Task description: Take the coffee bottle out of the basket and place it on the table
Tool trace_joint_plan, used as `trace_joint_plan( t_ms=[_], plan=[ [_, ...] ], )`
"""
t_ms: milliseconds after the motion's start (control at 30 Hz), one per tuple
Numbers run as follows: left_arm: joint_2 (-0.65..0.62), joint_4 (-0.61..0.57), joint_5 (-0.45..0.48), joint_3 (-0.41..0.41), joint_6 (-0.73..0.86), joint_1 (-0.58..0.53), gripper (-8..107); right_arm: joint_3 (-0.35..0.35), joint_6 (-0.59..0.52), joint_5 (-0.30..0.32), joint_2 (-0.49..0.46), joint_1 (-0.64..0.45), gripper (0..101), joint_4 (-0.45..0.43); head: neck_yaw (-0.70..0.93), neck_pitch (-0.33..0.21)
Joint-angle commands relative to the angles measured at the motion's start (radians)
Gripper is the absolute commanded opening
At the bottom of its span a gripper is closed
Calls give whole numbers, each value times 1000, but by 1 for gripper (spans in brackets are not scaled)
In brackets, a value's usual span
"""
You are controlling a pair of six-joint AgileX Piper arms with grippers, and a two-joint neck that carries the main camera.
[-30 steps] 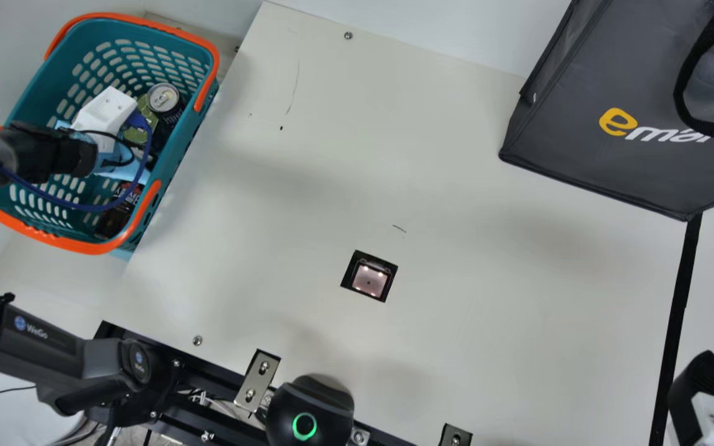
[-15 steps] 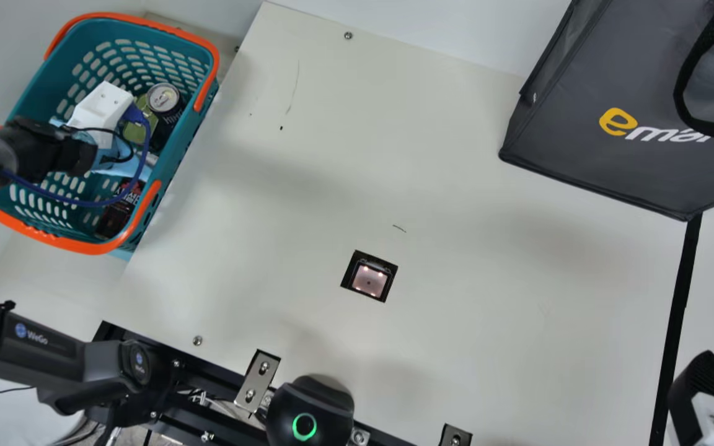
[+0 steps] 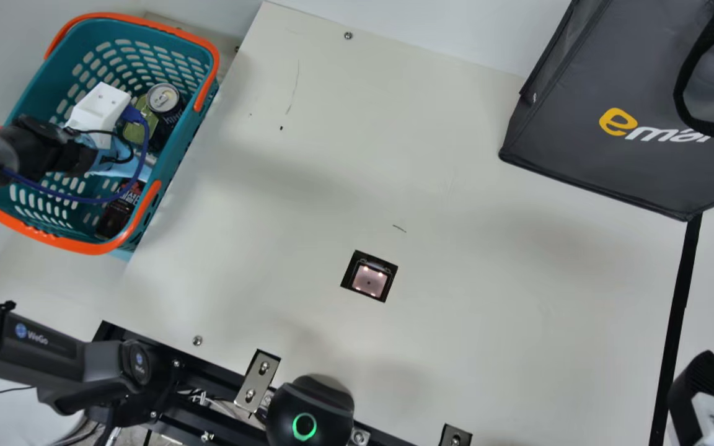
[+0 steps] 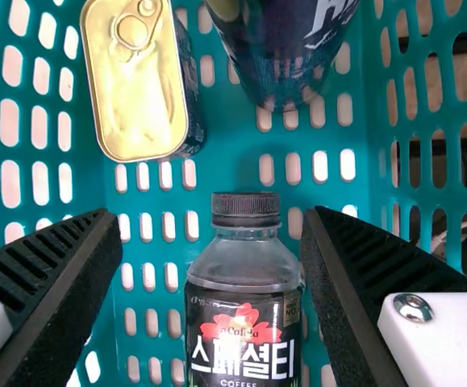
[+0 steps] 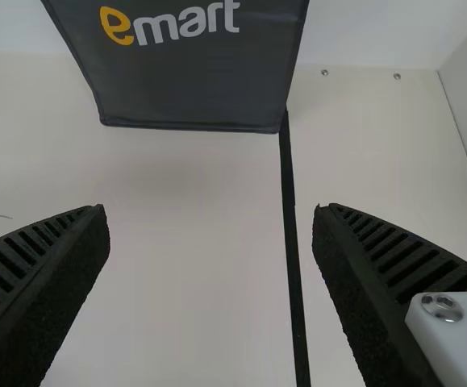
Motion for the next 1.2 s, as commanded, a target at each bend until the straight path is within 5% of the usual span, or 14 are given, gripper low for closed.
trace_joint_plan(
  t_ms=[0,1167],
  plan=[
    [3,8,-4,2,-10,-1,90,0,0,0,0,0,91,0,2,-26],
    [106,-189,-89,33,174,14,90,0,0,0,0,0,91,0,2,-26]
  ],
)
